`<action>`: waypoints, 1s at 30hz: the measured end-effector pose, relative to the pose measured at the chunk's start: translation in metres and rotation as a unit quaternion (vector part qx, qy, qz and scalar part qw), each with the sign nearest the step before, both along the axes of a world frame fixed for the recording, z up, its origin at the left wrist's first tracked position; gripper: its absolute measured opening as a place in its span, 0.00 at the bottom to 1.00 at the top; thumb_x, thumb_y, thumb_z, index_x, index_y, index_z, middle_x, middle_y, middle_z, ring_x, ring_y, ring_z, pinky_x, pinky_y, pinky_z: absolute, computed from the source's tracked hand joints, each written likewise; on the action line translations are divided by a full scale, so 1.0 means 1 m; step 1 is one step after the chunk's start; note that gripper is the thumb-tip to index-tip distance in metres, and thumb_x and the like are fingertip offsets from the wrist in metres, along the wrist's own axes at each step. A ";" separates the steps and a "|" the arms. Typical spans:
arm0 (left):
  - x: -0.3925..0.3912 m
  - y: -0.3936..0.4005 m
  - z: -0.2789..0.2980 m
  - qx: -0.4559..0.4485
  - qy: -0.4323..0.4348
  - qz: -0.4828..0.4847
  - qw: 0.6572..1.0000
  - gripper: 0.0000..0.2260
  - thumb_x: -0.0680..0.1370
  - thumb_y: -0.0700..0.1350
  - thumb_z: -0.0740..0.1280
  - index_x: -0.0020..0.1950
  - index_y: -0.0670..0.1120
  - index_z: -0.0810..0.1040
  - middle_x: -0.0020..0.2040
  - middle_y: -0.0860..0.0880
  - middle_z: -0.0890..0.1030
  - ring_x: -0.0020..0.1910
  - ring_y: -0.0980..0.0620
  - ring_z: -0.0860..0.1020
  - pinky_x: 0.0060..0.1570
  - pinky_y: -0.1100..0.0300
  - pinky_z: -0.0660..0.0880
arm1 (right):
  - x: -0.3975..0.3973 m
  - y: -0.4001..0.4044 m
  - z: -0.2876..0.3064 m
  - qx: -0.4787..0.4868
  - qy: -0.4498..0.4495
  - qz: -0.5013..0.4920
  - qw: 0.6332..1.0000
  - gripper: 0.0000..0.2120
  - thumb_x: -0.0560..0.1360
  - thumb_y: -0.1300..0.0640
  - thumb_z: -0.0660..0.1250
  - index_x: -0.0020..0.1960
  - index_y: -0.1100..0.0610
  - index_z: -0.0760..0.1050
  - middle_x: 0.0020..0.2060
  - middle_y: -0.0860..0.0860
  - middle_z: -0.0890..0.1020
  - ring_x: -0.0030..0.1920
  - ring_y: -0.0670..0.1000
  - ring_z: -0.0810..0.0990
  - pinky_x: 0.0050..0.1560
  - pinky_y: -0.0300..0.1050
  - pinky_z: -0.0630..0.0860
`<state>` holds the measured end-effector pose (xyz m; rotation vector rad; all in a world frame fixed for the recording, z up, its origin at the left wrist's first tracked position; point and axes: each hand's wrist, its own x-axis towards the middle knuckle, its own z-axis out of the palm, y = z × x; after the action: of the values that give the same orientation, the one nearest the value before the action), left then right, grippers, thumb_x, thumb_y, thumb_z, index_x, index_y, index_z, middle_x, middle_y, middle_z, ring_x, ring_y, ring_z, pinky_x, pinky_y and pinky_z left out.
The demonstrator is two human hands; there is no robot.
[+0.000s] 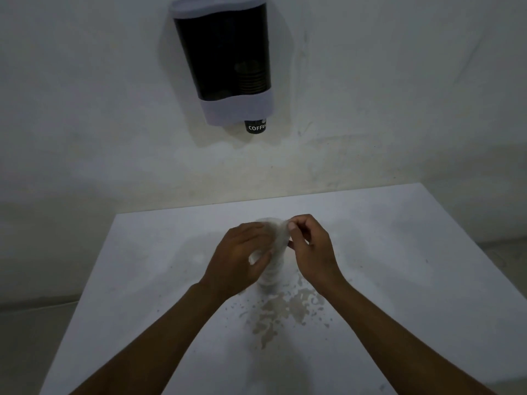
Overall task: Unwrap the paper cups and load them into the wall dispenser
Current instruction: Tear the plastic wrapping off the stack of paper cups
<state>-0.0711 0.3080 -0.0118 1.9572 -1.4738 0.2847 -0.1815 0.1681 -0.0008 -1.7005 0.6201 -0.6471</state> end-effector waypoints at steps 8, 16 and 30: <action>-0.005 0.007 0.004 -0.042 -0.126 -0.002 0.991 0.10 0.78 0.44 0.65 0.44 0.40 0.82 0.43 0.43 0.83 0.44 0.45 0.81 0.52 0.57 0.78 | 0.009 -0.008 0.020 -0.052 0.138 0.024 0.989 0.09 0.69 0.53 0.77 0.43 0.52 0.78 0.38 0.51 0.83 0.37 0.53 0.83 0.39 0.46 0.81; -0.005 0.021 0.016 -0.004 0.048 0.047 0.998 0.09 0.78 0.48 0.69 0.54 0.45 0.82 0.38 0.52 0.79 0.35 0.55 0.75 0.38 0.64 0.74 | 0.014 -0.001 0.017 -0.231 0.117 0.010 0.966 0.06 0.78 0.54 0.67 0.46 0.53 0.82 0.40 0.45 0.83 0.39 0.43 0.79 0.41 0.33 0.73; 0.024 -0.019 0.054 0.114 0.304 0.209 0.922 0.07 0.75 0.48 0.69 0.40 0.50 0.85 0.41 0.55 0.85 0.43 0.55 0.81 0.39 0.63 0.72 | 0.013 -0.008 0.025 -0.017 0.107 0.062 0.992 0.06 0.73 0.50 0.73 0.48 0.49 0.79 0.34 0.50 0.77 0.34 0.43 0.75 0.38 0.37 0.78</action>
<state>-0.0474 0.2891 0.0424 2.2582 -0.7067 -0.3146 -0.1689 0.1599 0.0246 -1.8386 0.6488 -0.3920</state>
